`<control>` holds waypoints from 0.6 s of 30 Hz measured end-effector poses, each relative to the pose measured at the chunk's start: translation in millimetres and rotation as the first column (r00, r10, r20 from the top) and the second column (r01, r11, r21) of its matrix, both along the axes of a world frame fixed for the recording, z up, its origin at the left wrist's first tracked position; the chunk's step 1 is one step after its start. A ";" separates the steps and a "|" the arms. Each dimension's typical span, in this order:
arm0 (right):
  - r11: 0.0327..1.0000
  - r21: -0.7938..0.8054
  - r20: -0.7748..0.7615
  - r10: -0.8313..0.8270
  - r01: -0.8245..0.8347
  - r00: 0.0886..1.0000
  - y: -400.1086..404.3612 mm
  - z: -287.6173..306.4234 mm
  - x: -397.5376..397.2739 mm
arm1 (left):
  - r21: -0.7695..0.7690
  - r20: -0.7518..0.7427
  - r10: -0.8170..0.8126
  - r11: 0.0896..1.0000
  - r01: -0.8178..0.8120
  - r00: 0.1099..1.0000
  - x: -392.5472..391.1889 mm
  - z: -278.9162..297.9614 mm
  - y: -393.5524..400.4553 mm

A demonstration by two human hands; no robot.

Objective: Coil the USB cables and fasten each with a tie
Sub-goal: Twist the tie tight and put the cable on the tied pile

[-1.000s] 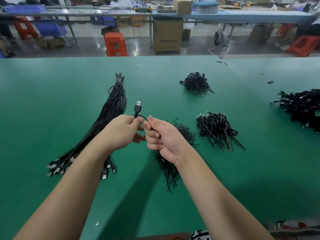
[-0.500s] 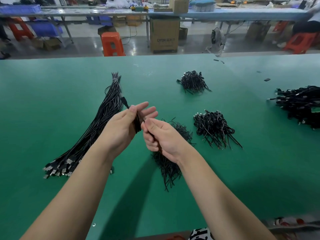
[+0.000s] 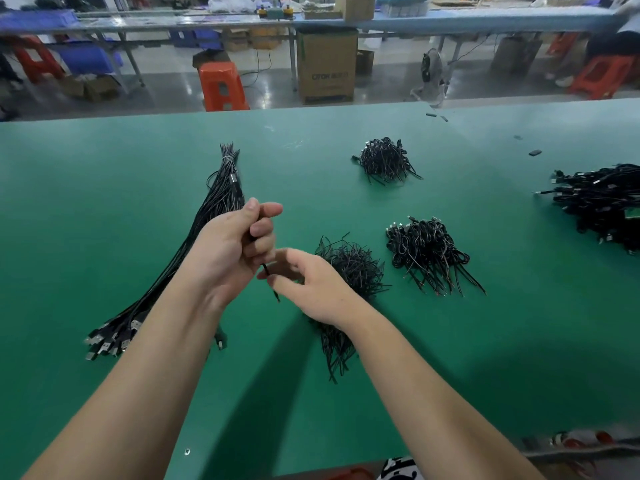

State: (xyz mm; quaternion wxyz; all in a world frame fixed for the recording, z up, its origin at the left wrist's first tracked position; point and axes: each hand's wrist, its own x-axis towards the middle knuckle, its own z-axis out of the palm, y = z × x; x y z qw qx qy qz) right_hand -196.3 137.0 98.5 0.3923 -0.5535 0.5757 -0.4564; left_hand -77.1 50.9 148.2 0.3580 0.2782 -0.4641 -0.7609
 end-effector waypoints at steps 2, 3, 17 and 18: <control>0.998 -0.003 0.232 0.057 -0.057 0.971 -2.8 1.8 2.8 | -0.033 -0.002 -0.018 0.999 0.018 1.000 0.4 -3.4 2.2; 0.999 -0.012 0.313 0.049 -0.047 0.948 -4.0 2.1 4.1 | -0.044 -0.017 -0.035 0.998 0.035 0.999 0.7 -4.8 3.3; 0.998 0.011 0.487 -0.061 0.064 0.871 -1.0 -15.3 1.3 | -0.123 0.209 -0.452 0.868 0.482 0.867 14.6 4.8 8.4; 0.998 0.013 0.500 -0.066 0.069 0.864 0.6 -15.1 2.3 | -0.128 0.231 -0.450 0.865 0.485 0.863 13.8 3.9 8.7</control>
